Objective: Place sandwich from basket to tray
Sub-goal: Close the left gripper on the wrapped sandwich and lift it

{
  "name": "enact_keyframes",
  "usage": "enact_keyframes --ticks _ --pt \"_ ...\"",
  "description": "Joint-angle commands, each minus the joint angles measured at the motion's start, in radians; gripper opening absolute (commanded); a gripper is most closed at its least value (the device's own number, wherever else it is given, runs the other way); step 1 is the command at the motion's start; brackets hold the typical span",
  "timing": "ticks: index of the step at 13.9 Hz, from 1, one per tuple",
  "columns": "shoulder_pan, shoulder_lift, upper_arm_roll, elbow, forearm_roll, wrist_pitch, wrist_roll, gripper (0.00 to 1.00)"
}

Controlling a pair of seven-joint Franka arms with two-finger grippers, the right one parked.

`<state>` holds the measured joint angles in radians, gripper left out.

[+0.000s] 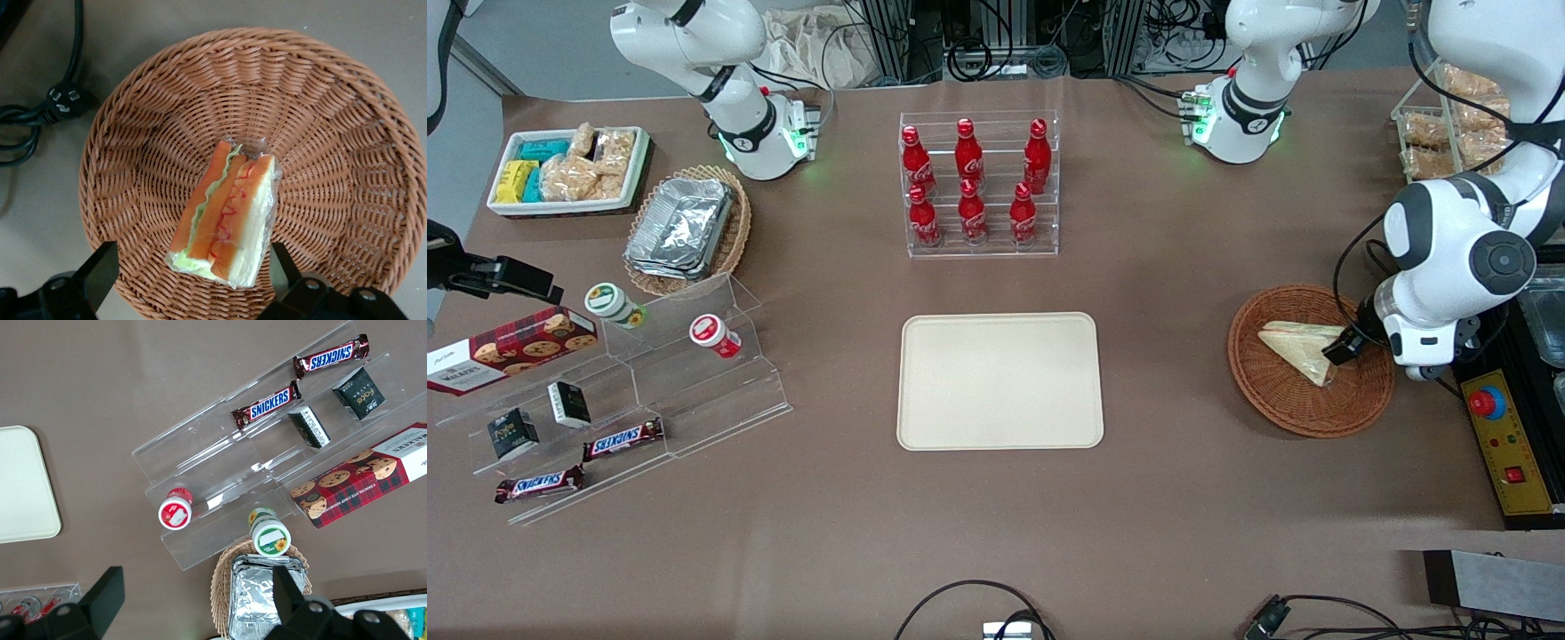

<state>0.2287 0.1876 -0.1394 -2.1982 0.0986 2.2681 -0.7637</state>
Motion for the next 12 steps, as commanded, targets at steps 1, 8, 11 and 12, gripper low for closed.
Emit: enact_keyframes --ticks 1,8,11,12 --pt "0.012 0.016 -0.008 -0.015 -0.007 0.018 -0.052 1.0" --pt "-0.003 0.104 -0.017 -0.005 -0.007 0.073 -0.094 0.85" --pt "-0.012 0.098 -0.017 0.009 0.003 0.07 -0.118 0.0" --pt "-0.014 0.093 -0.017 0.011 0.006 0.064 -0.118 0.0"
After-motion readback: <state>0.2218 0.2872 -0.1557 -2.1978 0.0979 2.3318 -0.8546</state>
